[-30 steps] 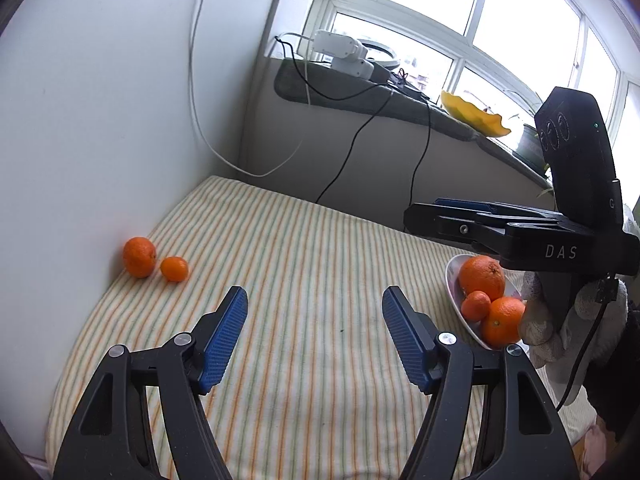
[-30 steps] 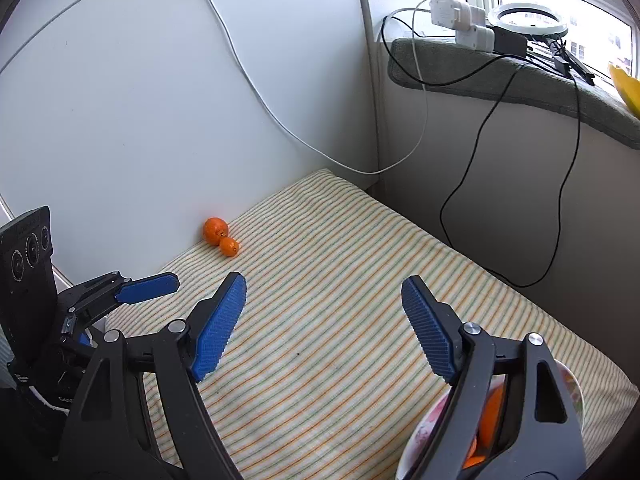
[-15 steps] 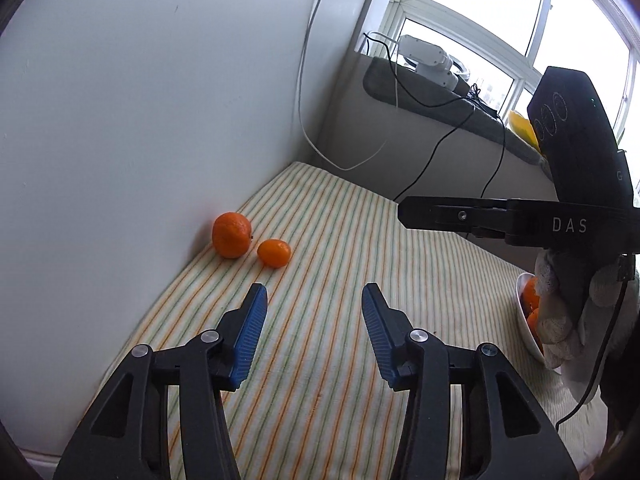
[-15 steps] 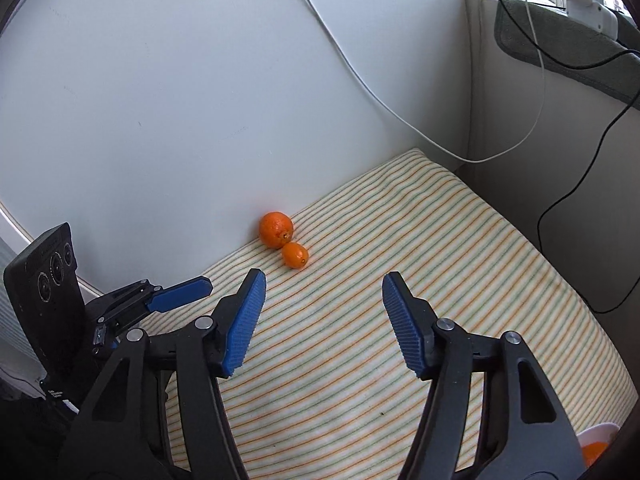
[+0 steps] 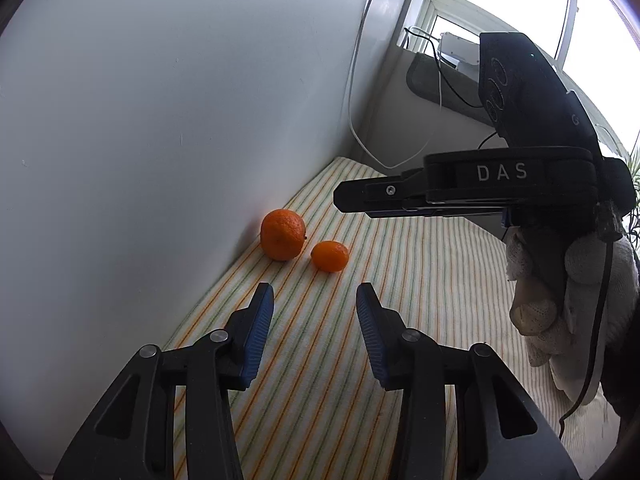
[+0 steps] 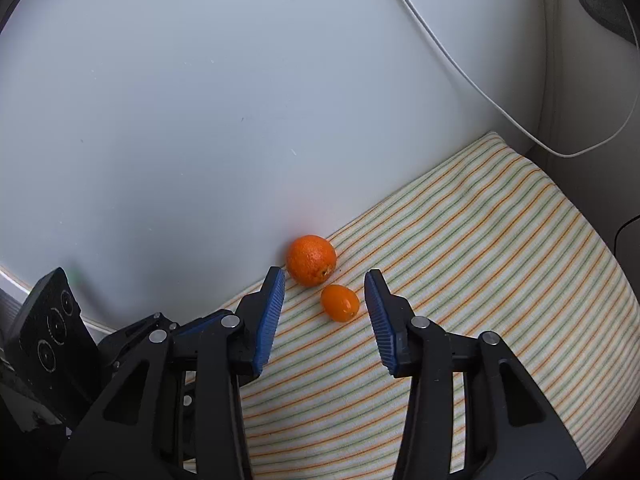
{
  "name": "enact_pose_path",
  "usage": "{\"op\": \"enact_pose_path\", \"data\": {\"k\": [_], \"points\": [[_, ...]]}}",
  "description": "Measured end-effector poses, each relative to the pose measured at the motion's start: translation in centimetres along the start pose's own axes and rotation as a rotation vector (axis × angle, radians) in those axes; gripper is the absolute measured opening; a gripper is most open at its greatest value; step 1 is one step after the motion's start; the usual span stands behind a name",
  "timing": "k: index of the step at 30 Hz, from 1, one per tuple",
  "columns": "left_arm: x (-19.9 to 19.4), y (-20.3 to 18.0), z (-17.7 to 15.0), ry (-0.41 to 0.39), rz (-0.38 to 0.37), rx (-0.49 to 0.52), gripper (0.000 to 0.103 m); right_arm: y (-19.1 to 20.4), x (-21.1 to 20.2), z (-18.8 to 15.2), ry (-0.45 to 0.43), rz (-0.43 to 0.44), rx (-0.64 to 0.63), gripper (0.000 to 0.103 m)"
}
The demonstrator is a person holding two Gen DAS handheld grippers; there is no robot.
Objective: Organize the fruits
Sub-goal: 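Bring the left gripper to the larger tangerine while the right gripper approaches the small one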
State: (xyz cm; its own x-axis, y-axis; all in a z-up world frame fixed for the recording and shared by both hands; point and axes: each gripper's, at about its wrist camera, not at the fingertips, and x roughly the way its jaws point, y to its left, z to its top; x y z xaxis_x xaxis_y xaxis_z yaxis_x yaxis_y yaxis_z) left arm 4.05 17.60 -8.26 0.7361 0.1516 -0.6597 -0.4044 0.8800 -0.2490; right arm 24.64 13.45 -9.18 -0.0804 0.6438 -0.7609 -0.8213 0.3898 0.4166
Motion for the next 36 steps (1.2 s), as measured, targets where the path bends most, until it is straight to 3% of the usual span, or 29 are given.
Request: {"op": "enact_pose_path", "data": {"k": [5, 11, 25, 36], "points": [[0.3, -0.1, 0.1, 0.001, 0.014, 0.013, 0.038, -1.0, 2.2, 1.3, 0.012, 0.036, 0.054, 0.031], [1.4, 0.1, 0.5, 0.005, 0.036, 0.025, 0.037, -1.5, 3.1, 1.3, 0.04, 0.033, 0.038, 0.031], [2.2, 0.8, 0.8, 0.02, 0.071, -0.019, 0.037, 0.7, 4.8, -0.4, 0.196, -0.012, -0.165, 0.032], [3.7, -0.3, 1.9, 0.028, 0.105, 0.02, 0.037, 1.2, 6.5, -0.6, 0.213, -0.034, -0.191, 0.031]]}}
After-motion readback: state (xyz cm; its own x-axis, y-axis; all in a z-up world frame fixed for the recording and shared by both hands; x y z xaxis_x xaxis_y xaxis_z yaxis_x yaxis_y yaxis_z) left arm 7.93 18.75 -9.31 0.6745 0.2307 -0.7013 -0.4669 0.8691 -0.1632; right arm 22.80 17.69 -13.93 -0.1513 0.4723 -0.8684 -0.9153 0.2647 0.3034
